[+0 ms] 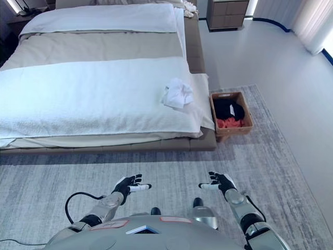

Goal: Put the clothes on the bed into the basket.

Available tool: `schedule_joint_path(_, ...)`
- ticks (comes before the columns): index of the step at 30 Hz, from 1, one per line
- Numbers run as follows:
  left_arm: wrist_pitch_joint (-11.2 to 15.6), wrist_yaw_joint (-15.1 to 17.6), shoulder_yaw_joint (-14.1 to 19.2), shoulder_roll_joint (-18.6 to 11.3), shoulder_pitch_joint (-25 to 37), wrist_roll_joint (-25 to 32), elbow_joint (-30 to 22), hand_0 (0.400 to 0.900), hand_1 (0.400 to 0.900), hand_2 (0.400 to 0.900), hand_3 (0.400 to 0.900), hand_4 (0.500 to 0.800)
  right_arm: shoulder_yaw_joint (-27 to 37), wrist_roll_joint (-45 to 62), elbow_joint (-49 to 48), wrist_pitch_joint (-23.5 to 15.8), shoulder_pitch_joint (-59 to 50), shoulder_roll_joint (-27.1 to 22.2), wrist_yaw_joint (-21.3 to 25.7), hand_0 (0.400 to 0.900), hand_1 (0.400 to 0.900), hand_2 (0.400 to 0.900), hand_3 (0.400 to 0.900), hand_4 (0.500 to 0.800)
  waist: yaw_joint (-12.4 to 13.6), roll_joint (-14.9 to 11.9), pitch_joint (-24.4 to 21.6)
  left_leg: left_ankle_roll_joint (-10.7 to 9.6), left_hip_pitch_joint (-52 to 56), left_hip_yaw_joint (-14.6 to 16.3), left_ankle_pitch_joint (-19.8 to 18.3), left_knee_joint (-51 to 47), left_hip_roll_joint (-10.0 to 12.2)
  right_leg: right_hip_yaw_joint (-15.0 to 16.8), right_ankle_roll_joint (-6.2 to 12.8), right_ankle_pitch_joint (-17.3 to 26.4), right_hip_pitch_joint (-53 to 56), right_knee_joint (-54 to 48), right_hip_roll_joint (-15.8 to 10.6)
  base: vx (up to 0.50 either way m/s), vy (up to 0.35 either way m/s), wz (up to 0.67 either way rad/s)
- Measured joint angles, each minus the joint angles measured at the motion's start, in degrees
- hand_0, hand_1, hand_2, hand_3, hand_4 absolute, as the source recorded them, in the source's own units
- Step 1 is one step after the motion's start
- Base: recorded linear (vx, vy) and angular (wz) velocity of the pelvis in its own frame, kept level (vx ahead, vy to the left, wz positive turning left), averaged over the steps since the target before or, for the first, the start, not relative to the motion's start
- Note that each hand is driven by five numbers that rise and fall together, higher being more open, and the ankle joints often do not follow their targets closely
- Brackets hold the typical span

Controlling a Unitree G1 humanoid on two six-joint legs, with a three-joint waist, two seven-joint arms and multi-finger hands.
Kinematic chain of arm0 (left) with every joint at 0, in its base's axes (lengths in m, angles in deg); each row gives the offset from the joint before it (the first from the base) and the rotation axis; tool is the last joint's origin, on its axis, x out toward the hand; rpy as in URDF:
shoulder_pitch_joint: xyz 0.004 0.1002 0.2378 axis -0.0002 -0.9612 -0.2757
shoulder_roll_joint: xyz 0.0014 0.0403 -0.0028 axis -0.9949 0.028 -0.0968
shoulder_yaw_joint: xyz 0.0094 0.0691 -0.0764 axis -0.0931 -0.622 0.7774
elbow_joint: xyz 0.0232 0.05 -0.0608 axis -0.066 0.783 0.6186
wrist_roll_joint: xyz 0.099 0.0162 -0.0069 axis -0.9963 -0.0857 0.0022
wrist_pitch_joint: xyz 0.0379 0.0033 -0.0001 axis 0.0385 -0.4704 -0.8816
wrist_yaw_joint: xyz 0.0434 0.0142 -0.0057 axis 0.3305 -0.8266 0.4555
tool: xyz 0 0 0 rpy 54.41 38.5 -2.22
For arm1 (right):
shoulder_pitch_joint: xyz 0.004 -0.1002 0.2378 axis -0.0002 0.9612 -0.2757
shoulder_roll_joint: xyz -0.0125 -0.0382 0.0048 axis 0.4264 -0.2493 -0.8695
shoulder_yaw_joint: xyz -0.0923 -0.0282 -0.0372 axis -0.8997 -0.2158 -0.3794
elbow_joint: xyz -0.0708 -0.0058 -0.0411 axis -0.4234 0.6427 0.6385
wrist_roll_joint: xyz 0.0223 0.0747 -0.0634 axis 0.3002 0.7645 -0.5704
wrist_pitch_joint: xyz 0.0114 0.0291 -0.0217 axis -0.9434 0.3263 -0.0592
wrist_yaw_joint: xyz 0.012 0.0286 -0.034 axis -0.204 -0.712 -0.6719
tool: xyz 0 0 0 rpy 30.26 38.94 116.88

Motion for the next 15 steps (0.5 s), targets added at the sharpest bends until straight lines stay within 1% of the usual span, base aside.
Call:
schedule_joint_path(4,-0.2,0.1,0.3,0.1,-0.5,0.0,0.7,0.9,0.9,0.9,0.9,0.8,0.0,0.0,0.0,0.0,0.4,0.0,0.0,0.9,0.9,0.9,0.9,0.8,0.1,-0.1,-0.7,0.0,-0.1,-0.2,0.0,0.0,0.1,-0.2,-0.18,-0.1,0.0,0.0,0.0,-0.02,-0.055,0.0)
schedule_joint_path(8,-0.3,0.0,-0.2,0.1,-0.8,0.0,0.7,0.9,0.9,0.9,0.9,0.8,0.0,0.0,0.0,0.0,0.6,0.0,0.0,0.9,0.9,0.9,0.9,0.8,0.2,-0.2,-0.8,0.0,-0.3,-0.2,0.0,0.5,0.2,-0.3,-0.19,-0.1,-0.1,0.0,0.1,-0.02,-0.081,-0.01)
schedule_joint_path(13,-0.3,0.1,-0.1,0.1,-0.8,0.0,0.7,0.9,0.9,0.9,0.9,0.8,0.0,0.1,0.0,0.0,0.9,0.0,0.0,0.9,0.9,0.9,0.9,0.8,0.2,-0.2,-0.7,0.0,-0.2,-0.3,0.0,0.6,0.5,-0.3,-0.22,-0.1,-0.1,0.0,0.3,0.01,-0.111,0.01)
schedule_joint_path(15,-0.3,0.7,-0.1,0.1,-0.8,-0.1,0.7,0.9,0.9,0.9,0.9,0.8,0.0,0.1,0.0,0.0,1.1,0.0,0.0,0.9,0.9,0.9,0.9,0.8,0.3,-0.3,-0.6,0.0,-0.2,-0.3,0.0,0.6,0.6,-0.3,-0.27,-0.2,-0.1,0.0,0.6,0.0,-0.131,0.04)
